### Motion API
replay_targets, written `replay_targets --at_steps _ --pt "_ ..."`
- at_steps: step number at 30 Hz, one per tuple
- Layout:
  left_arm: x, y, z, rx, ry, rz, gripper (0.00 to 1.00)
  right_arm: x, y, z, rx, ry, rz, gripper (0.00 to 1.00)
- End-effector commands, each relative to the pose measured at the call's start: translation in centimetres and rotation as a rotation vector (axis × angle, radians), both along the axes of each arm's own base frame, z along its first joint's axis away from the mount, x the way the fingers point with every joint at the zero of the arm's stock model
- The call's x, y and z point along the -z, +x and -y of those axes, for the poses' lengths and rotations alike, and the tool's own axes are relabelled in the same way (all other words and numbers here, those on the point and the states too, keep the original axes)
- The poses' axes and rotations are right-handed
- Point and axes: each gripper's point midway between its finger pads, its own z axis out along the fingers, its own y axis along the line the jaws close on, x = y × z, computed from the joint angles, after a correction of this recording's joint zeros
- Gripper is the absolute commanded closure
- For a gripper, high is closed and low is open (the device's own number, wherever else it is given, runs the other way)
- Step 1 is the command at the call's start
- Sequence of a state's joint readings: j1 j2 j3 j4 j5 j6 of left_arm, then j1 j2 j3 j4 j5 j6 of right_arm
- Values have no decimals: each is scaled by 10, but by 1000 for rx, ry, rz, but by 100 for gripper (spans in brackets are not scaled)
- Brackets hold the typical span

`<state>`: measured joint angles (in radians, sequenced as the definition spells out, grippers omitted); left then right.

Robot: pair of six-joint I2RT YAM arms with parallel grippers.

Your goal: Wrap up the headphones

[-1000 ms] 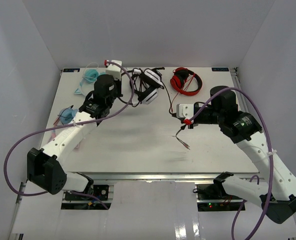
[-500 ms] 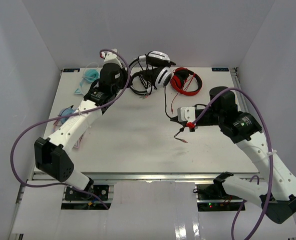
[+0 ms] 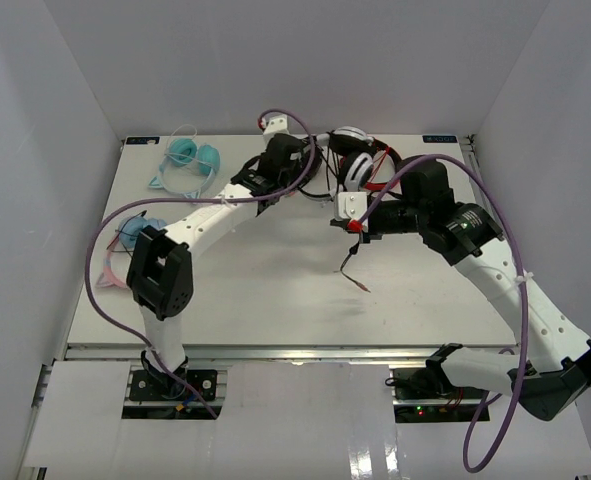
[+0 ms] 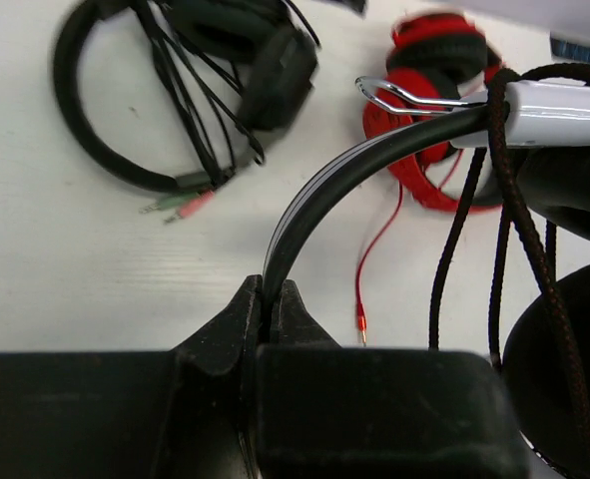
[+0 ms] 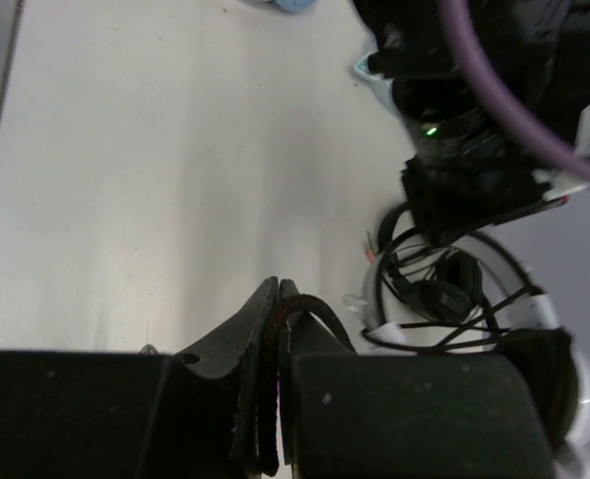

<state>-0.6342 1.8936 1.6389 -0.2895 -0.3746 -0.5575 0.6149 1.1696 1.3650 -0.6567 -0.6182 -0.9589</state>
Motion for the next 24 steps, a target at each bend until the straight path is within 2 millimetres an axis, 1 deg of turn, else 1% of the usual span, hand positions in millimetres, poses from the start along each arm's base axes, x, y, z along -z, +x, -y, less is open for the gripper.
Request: replay_targets --at_steps 1,3,4,6,8,10,14,18,21,24 --pt "-51 1 21 49 -12 129 100 -31 17 6 70 1 143 92" --pt "-43 -2 22 67 -9 112 100 -28 23 10 98 -20 160 92" --pt "-40 -3 21 60 -20 101 100 -23 24 12 104 -31 160 92" --pt "-44 -5 20 49 -71 94 100 -14 20 11 85 -39 140 92" --pt "-56 -4 16 49 -149 92 100 -2 13 10 60 -51 98 92" --pt "-71 -3 17 39 -239 87 100 7 4 8 29 -50 61 92" --pt "-98 -2 21 57 -372 81 100 19 -6 6 -8 -46 2 92" --pt "-110 0 32 67 -453 65 100 33 -17 -6 -54 -42 -85 92" --pt "-103 3 36 61 -453 49 100 36 -19 -13 -69 -42 -110 92" --pt "-88 5 37 50 -438 23 100 26 -15 -16 -67 -31 -97 92"
